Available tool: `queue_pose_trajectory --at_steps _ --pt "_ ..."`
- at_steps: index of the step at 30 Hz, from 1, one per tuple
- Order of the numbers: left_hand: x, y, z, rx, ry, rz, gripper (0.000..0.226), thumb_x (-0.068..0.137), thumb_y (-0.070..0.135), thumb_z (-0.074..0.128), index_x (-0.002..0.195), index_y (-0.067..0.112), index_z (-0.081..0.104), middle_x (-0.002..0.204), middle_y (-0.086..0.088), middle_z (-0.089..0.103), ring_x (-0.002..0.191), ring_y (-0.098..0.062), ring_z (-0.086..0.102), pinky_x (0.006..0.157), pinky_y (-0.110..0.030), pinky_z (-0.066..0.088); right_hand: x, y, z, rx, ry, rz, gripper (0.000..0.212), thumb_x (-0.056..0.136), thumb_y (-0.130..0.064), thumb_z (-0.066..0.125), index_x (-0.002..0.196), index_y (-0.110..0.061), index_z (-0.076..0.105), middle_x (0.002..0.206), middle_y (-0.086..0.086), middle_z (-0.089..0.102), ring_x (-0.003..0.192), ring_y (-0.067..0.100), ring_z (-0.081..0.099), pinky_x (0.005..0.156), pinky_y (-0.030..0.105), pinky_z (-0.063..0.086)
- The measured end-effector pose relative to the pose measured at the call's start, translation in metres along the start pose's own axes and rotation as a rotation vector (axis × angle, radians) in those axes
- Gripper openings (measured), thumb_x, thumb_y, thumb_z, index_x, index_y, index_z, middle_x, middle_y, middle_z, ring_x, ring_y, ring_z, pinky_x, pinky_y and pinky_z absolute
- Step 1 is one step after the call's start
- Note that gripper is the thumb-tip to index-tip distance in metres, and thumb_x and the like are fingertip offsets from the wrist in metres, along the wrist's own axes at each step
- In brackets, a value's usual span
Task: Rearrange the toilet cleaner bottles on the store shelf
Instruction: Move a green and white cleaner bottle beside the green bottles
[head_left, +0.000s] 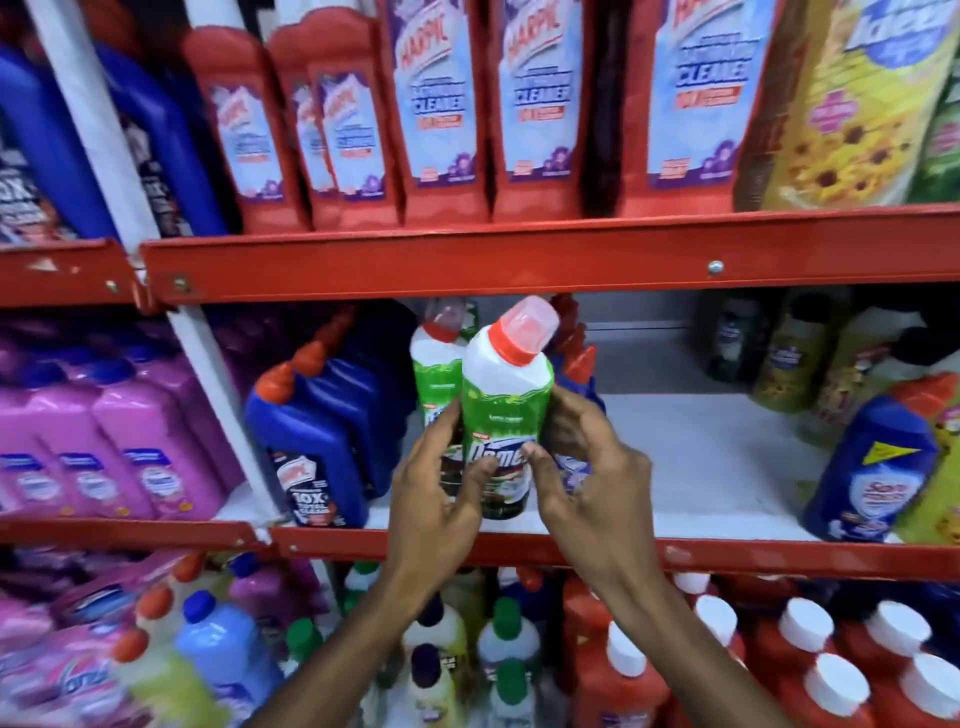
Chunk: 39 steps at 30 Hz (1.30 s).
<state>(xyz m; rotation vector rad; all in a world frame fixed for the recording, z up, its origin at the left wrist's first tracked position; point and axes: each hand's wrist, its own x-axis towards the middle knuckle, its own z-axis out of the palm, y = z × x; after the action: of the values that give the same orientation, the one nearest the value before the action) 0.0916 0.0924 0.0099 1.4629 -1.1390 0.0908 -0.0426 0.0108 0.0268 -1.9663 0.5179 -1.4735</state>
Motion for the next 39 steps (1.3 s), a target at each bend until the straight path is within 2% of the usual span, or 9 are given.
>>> queue_pose_trajectory --at_steps 3,6,10,15,21,24,28,32,39 --pt "0.0 -0.018 -0.021 0.033 0.003 -0.071 0.059 0.094 0.03 0.065 0.151 0.023 0.051 0.143 0.005 0.068 0.129 -0.014 0.066 0.107 -0.047 0.055 0.0 0.001 0.031 0.012 -0.068 0.025 0.051 0.089 -0.006 0.07 0.134 -0.025 0.056 0.116 -0.027 0.068 0.108 -0.012 0.066 0.092 0.005 0.048" --pt "-0.002 -0.025 -0.023 0.075 -0.004 -0.126 0.063 0.094 0.031 0.064 0.154 0.026 0.046 0.143 0.001 0.069 0.129 -0.018 0.068 0.107 -0.051 0.056 -0.001 0.012 0.044 -0.01 -0.107 0.054 0.051 0.088 -0.005 0.067 0.135 -0.022 0.055 0.113 -0.027 0.066 0.101 -0.021 0.062 0.088 0.001 0.046" --pt "-0.004 -0.032 -0.018 0.113 -0.039 -0.184 0.061 0.097 0.026 0.067 0.154 0.029 0.046 0.132 0.005 0.075 0.114 -0.01 0.073 0.1 -0.048 0.06 -0.004 0.024 0.047 -0.073 -0.146 0.092 0.048 0.089 -0.009 0.066 0.135 -0.018 0.054 0.118 -0.005 0.075 0.1 0.0 0.071 0.089 0.017 0.056" --pt "0.003 -0.045 -0.035 0.127 -0.125 -0.158 0.064 0.101 0.033 0.062 0.159 0.028 0.036 0.138 -0.002 0.071 0.121 -0.018 0.071 0.101 -0.049 0.059 -0.002 0.017 0.068 -0.127 -0.132 0.087 0.048 0.092 -0.011 0.061 0.139 -0.019 0.052 0.12 -0.002 0.075 0.098 0.007 0.071 0.087 0.022 0.058" --pt "0.002 -0.045 -0.04 0.118 -0.123 -0.19 0.077 0.099 0.038 0.063 0.163 0.031 0.021 0.152 0.0 0.061 0.132 -0.018 0.065 0.11 -0.048 0.055 -0.005 0.017 0.067 -0.164 -0.195 0.07 0.053 0.092 -0.009 0.056 0.142 -0.023 0.049 0.125 -0.009 0.068 0.101 -0.01 0.062 0.087 -0.004 0.041" --pt "-0.002 -0.041 -0.035 0.114 -0.1 -0.22 0.086 0.096 0.044 0.064 0.165 0.028 0.016 0.159 -0.002 0.053 0.139 -0.02 0.059 0.114 -0.051 0.052 -0.009 0.021 0.054 -0.269 -0.191 0.051 0.056 0.091 -0.013 0.056 0.144 -0.03 0.046 0.134 -0.006 0.065 0.115 0.0 0.055 0.09 -0.007 0.034" --pt "-0.008 -0.027 -0.02 0.19 0.04 -0.146 0.086 0.093 0.051 0.061 0.164 0.029 0.018 0.173 0.001 0.029 0.157 -0.019 0.034 0.126 -0.055 0.035 -0.01 0.026 0.025 -0.447 -0.179 -0.07 0.06 0.089 -0.015 0.057 0.147 -0.022 0.046 0.149 -0.002 0.055 0.134 0.012 0.048 0.108 0.027 0.046" --pt "-0.012 -0.01 0.005 0.378 0.217 0.196 0.077 0.091 0.046 0.059 0.158 0.019 0.033 0.172 -0.012 0.028 0.162 -0.032 0.02 0.133 -0.042 0.013 -0.007 0.033 -0.009 -0.716 -0.13 -0.214 0.067 0.08 -0.011 0.065 0.145 -0.007 0.051 0.16 0.015 0.042 0.146 0.037 0.04 0.114 0.05 0.042" --pt "-0.023 0.004 0.083 0.539 -0.075 0.531 0.074 0.094 0.039 0.06 0.16 0.018 0.033 0.173 -0.02 0.023 0.163 -0.04 0.013 0.131 -0.057 0.019 -0.015 0.059 -0.079 -1.0 -0.05 -0.079 0.079 0.077 -0.013 0.067 0.151 -0.006 0.041 0.166 0.027 0.017 0.153 0.049 0.015 0.118 0.068 0.025"
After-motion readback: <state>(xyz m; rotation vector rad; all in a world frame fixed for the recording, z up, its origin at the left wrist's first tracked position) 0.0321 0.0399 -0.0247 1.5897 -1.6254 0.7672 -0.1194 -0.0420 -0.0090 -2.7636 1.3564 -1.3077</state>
